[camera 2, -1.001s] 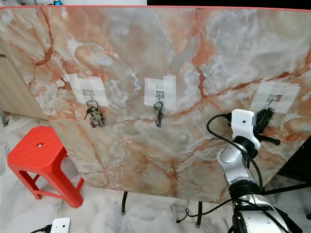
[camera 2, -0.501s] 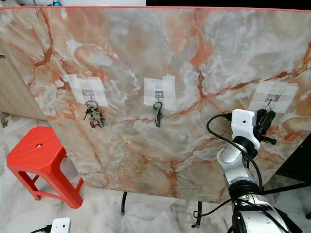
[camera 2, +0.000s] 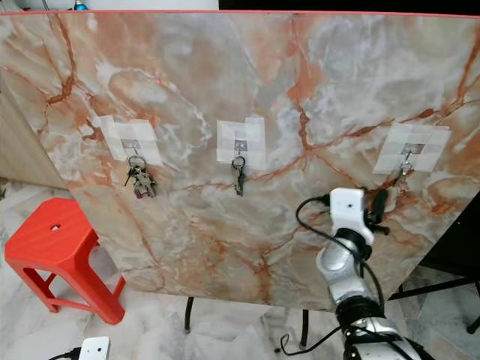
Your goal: Hang keys on a hook
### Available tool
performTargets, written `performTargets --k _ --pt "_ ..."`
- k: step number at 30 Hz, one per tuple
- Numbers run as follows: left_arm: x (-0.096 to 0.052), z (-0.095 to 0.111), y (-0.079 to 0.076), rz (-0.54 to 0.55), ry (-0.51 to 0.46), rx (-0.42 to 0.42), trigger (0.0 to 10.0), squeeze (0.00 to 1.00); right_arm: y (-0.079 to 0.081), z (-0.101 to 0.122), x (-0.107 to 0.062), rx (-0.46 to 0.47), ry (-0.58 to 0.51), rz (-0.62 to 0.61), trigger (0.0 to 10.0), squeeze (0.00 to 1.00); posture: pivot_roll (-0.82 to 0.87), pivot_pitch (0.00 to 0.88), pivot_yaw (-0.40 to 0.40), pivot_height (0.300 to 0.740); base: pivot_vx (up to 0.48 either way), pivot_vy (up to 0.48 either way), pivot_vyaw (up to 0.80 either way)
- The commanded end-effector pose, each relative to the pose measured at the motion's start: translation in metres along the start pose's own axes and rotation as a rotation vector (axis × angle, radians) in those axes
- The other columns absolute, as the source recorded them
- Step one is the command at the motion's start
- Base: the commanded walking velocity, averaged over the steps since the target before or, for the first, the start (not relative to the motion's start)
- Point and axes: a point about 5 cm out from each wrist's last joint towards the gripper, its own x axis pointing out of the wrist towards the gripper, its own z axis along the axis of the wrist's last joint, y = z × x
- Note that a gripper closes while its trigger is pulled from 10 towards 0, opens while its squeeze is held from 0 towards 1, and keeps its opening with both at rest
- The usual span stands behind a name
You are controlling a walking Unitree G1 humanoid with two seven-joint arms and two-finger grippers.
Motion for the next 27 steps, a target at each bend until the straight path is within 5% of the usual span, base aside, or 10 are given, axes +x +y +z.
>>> performTargets --k 1,2,4,6,7,8,9,13,20,27 --pt "-0.001 -0.004 0.000 0.001 0.019 0.004 10.0 0.00 0.004 -0.005 -0.004 0.027 0.026 0.062 10.0 0.00 0.03 0.000 -0.013 0.737 0.000 0.000 0.00" --pt "-0.001 -0.004 0.000 0.001 0.019 0.004 10.0 0.00 0.004 -0.005 -0.004 0.027 0.026 0.062 10.0 0.00 0.03 0.000 -0.013 0.737 0.000 0.000 0.00" --pt "-0.001 -0.005 0.000 0.001 0.021 0.004 10.0 0.00 0.019 -0.041 -0.025 0.174 0.310 0.256 10.0 0.00 0.02 0.000 -0.011 0.737 0.000 0.000 0.00" --pt "-0.001 -0.005 0.000 0.001 0.021 0.004 10.0 0.00 0.019 -0.041 -0.025 0.174 0.310 0.256 10.0 0.00 0.02 0.000 -0.011 0.737 0.000 0.000 0.00" --pt "-0.001 -0.004 0.000 -0.001 0.020 0.003 10.0 0.00 0.026 -0.075 -0.051 0.341 0.602 0.353 10.0 0.00 0.02 0.000 -0.013 0.737 0.000 0.000 0.00" --pt "-0.001 -0.004 0.000 -0.001 0.020 0.003 10.0 0.00 0.026 -0.075 -0.051 0.341 0.602 0.353 10.0 0.00 0.02 0.000 -0.013 0.737 0.000 0.000 0.00" --pt "-0.001 -0.004 0.000 0.000 0.018 0.001 10.0 0.00 0.027 -0.093 -0.069 0.343 0.708 0.415 10.0 0.00 0.02 0.000 -0.017 0.737 0.000 0.000 0.00" --pt "-0.001 -0.005 0.003 0.009 0.018 -0.005 10.0 0.00 0.020 -0.123 -0.102 0.215 0.775 0.529 10.0 0.00 0.03 0.000 -0.015 0.737 0.000 0.000 0.00" --pt "-0.001 -0.004 0.005 0.006 0.017 -0.013 10.0 0.00 0.021 -0.145 -0.144 0.179 0.877 0.674 10.0 0.00 0.03 0.000 -0.007 0.737 0.000 0.000 0.00" --pt "0.000 0.000 0.007 0.002 0.006 -0.013 10.0 0.00 0.014 -0.161 -0.170 0.174 0.992 0.655 10.0 0.00 0.03 0.000 -0.003 0.737 0.000 0.000 0.00"
